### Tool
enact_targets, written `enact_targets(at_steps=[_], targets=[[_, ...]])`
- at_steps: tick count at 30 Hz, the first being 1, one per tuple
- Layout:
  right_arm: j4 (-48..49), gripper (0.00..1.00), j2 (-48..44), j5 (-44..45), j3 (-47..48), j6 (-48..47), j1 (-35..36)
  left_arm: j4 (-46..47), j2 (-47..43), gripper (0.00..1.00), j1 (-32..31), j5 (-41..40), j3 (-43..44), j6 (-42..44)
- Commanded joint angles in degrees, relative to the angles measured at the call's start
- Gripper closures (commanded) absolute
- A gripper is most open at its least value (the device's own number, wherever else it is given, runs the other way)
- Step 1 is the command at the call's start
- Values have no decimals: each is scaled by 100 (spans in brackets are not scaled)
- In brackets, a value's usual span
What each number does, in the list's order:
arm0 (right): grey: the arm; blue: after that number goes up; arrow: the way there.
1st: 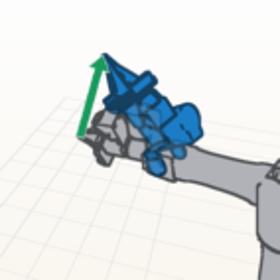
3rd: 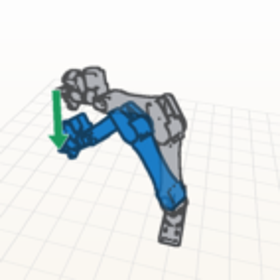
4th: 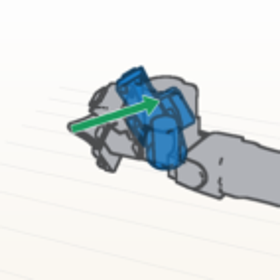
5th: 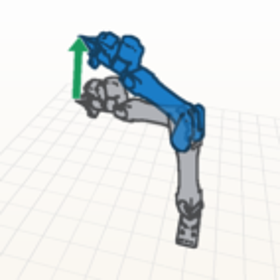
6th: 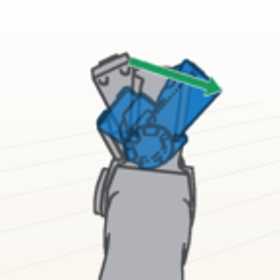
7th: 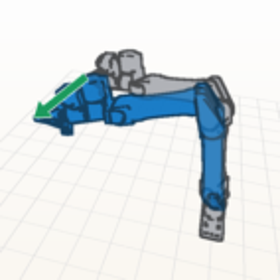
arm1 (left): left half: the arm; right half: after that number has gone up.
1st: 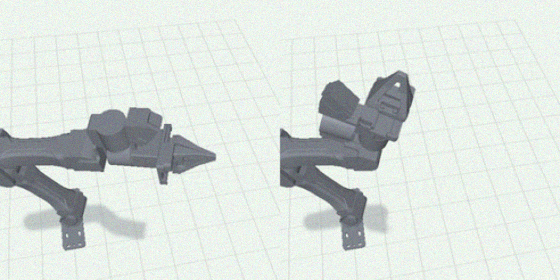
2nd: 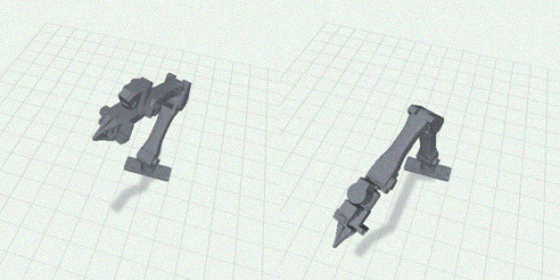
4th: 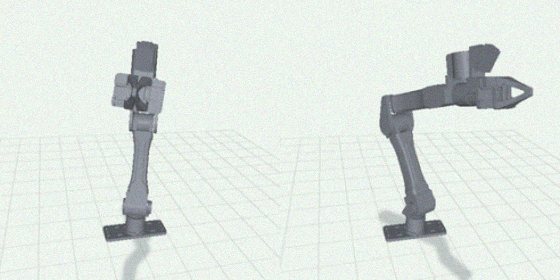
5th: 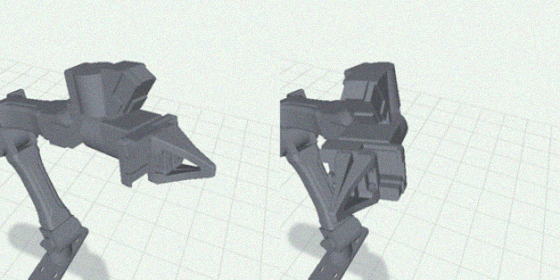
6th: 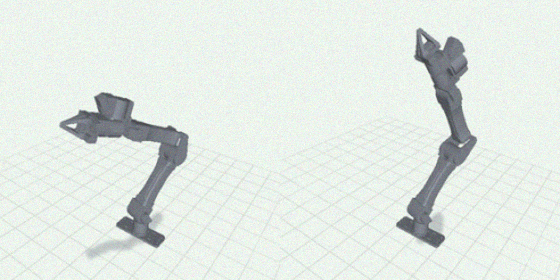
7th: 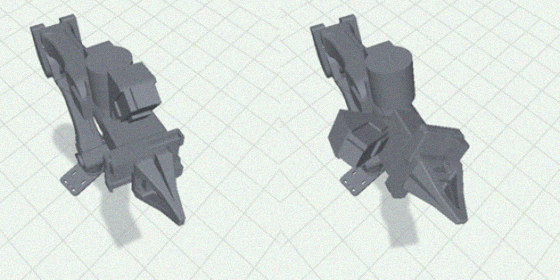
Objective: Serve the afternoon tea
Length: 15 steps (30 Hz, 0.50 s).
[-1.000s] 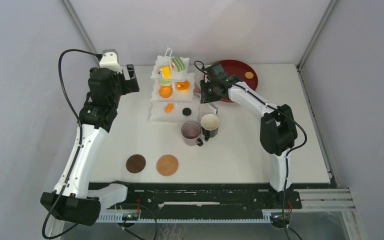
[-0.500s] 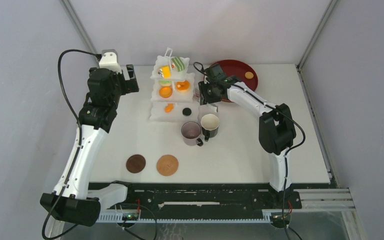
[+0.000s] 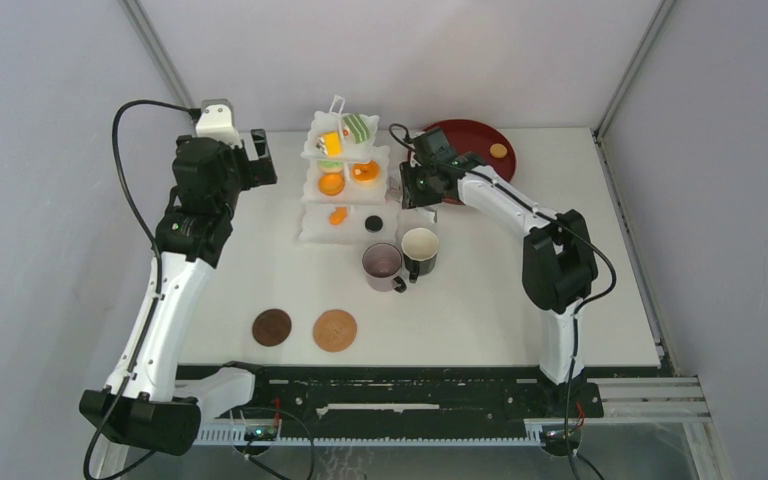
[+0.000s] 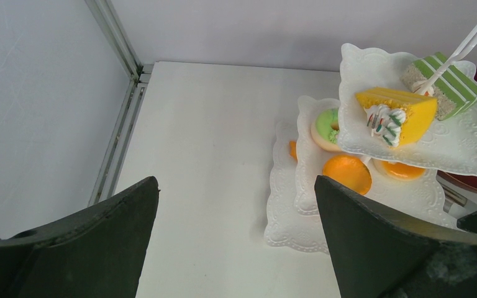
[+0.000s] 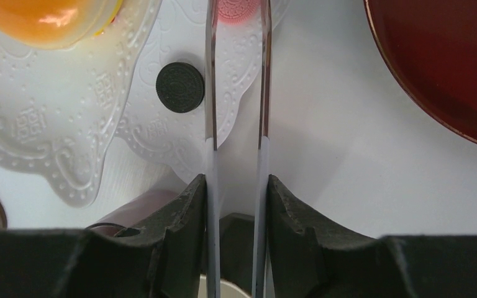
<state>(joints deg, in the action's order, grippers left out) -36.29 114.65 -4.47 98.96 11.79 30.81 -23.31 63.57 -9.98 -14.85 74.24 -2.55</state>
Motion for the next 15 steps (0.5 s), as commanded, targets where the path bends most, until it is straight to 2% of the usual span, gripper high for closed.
enact_targets(at_steps=[1, 4, 9, 12, 15], targets=[[561, 60, -887, 176, -194, 131, 31, 136, -172, 0, 12, 35, 21, 29], [744, 68, -1199, 322, -566, 257, -27, 61, -147, 0, -2, 87, 108, -25], [1100, 88, -2144, 676, -1537, 560, -282, -121, -252, 0, -133, -7, 108, -98], [1409, 91, -3120, 1008, -2533, 849, -629, -426, -408, 0, -450, -336, -36, -87], [1439, 91, -4120, 1762, -3573, 1103, -1056, -744, -699, 0, -927, -748, -389, -335]])
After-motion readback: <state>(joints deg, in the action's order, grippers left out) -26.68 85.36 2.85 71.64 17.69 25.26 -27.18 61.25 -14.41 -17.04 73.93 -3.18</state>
